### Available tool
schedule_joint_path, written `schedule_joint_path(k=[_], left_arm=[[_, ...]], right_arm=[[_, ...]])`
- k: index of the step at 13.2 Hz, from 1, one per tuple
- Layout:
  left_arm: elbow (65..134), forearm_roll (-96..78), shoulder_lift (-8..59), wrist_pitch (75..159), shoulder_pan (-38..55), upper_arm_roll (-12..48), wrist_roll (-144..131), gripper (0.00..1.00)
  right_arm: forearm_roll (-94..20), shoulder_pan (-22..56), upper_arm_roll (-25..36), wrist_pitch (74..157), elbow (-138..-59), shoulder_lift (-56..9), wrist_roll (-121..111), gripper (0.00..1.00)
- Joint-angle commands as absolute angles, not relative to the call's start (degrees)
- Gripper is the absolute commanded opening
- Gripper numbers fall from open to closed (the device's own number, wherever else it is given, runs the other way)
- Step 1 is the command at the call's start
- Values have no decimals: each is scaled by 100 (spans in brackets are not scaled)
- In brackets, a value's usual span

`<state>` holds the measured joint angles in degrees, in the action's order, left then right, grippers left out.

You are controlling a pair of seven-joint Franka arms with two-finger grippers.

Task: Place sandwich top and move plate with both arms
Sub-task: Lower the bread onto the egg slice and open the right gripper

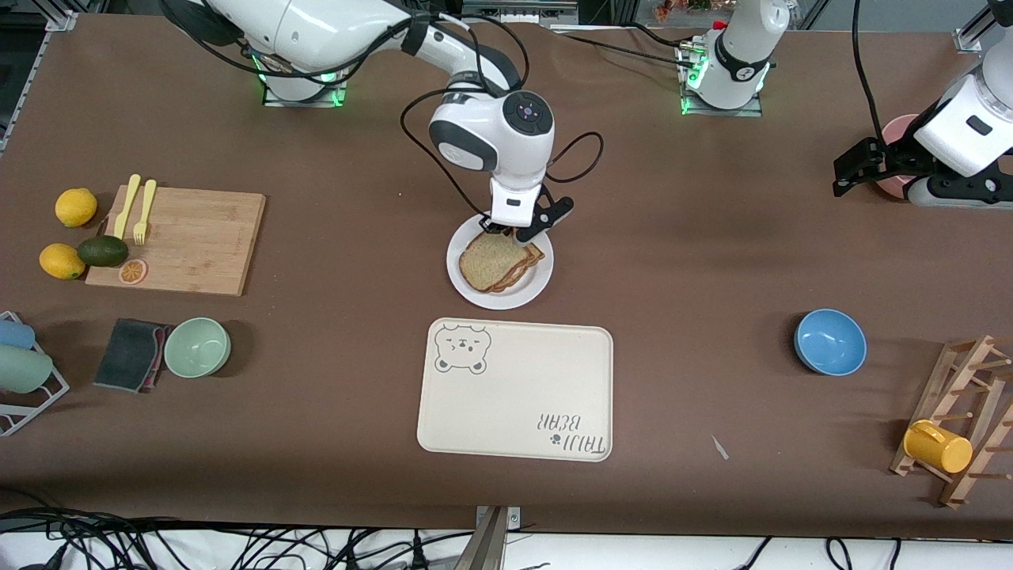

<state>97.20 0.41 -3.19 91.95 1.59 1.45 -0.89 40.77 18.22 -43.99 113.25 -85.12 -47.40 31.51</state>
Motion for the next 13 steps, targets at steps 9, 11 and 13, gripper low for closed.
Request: schedule_joint_path(k=[9, 11, 13], left_arm=[[9712, -97, -343, 9141, 149, 141, -105, 100], [9712, -88, -343, 9141, 149, 141, -105, 100], [9712, -88, -343, 9141, 149, 141, -105, 100]], right_arm=[[4245, 1995, -4535, 11179, -8367, -4685, 3542, 100], [3992, 1978, -4474, 11188, -8437, -4300, 3481, 100], [2986, 1873, -3897, 11188, -8638, -3494, 2520, 100]])
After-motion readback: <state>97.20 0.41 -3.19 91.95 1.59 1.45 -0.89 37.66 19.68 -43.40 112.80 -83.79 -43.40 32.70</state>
